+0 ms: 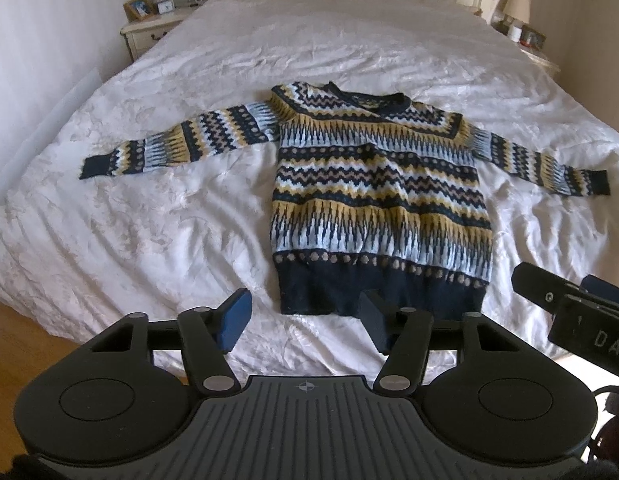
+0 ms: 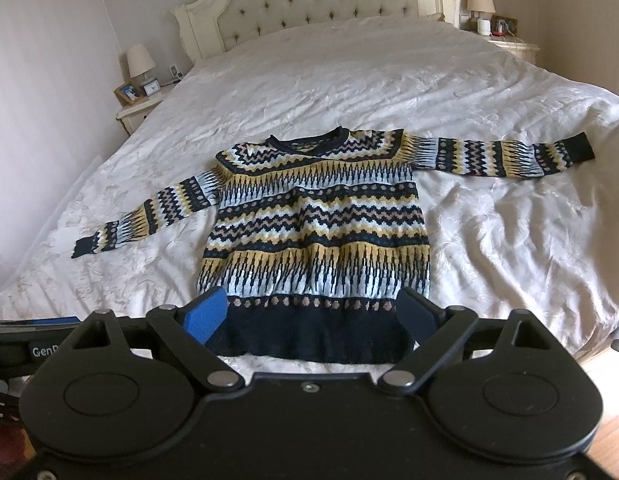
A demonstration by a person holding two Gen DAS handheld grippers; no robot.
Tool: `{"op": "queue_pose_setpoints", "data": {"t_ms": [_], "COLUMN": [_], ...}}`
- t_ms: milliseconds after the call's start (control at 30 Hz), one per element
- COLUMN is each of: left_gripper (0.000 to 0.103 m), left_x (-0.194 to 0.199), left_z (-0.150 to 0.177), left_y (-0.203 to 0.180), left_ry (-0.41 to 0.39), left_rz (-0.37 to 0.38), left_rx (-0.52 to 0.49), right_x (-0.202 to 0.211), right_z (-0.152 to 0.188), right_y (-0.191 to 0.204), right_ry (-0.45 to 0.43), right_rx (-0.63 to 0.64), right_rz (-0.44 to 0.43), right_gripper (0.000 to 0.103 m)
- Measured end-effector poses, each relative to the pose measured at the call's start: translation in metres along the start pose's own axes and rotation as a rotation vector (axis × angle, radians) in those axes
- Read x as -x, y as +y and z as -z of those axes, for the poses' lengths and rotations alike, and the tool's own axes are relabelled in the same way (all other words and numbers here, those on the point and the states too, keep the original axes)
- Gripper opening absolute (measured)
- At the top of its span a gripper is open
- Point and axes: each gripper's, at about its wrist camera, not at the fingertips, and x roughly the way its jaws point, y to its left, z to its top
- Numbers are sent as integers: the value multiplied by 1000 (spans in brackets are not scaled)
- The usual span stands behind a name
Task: Fold small clothes
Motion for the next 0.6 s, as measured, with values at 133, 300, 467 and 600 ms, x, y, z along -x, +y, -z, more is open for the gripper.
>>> {"op": "queue_pose_setpoints", "data": {"t_ms": [133,300,467,600], "left_gripper": [46,46,46,46], "left_x": [-16,-43,-89,-122], "left_z": [-10,-35,-72,-102], "left_y": [5,8,9,20], "left_ry": [9,-18,-14,-25], "left_rz": [52,75,62,119], "left_rx": [27,33,22,48], "right_x": [-20,-58,-104,-145], "right_z": [-7,-21,-50,-83], "right_y": [-6,-18,-26,-29], "right_ry": [31,100,126,133], "right_rx": [-15,-57,-31,-32], "right_rz": [-14,-18,11,21], "right_gripper": [87,86,85,76]}}
